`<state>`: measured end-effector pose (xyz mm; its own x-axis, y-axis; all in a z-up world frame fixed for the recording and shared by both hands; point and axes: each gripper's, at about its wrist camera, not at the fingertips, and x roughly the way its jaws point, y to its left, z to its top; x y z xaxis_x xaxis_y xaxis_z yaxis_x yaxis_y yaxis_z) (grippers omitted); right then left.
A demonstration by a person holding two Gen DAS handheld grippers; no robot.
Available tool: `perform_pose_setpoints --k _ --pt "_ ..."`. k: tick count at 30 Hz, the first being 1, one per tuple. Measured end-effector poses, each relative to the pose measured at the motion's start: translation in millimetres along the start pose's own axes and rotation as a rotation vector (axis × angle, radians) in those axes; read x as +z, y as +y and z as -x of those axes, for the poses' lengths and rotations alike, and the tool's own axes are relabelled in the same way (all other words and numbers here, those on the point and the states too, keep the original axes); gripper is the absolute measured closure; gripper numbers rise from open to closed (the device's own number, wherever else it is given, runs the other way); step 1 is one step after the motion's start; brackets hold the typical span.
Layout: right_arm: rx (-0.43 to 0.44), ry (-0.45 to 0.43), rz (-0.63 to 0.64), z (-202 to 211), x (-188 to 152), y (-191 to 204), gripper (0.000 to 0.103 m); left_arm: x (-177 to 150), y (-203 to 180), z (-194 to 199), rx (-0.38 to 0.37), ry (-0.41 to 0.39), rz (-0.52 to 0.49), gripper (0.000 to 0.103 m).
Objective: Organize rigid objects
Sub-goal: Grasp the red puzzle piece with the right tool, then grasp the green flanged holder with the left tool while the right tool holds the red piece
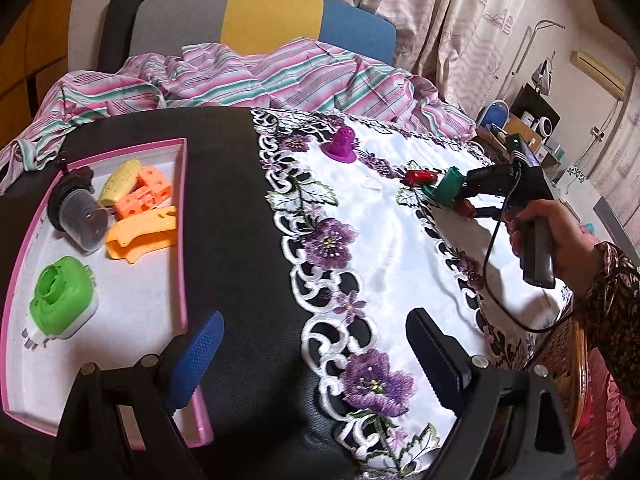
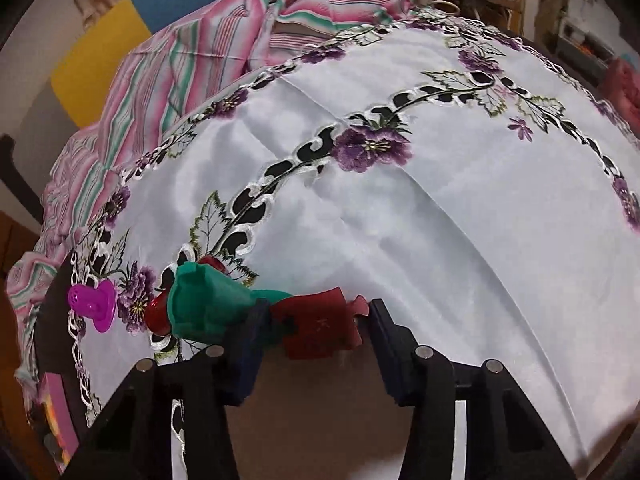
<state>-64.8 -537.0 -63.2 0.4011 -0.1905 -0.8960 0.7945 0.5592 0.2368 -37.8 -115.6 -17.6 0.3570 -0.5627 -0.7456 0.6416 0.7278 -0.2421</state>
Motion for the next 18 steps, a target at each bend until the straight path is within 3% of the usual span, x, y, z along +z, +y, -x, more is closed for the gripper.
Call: perform_pose_setpoints --k 9,14,18 --pt "0.122 0.062 0.166 5.1 -20.5 35.8 0.053 18.5 -14.0 -12.7 -0.004 -0.003 -0.009 0.009" --pt "0.011 -0.064 0.102 25.4 -10.7 18.2 0.053 37.0 -30.0 -22.0 -0.008 -0.017 -0.038 0.009" --pt "-0.042 -0.025 -0.045 18.4 -3.3 -15.7 0.053 56.5 -54.4 -38.9 -0.025 -0.019 -0.077 0.009"
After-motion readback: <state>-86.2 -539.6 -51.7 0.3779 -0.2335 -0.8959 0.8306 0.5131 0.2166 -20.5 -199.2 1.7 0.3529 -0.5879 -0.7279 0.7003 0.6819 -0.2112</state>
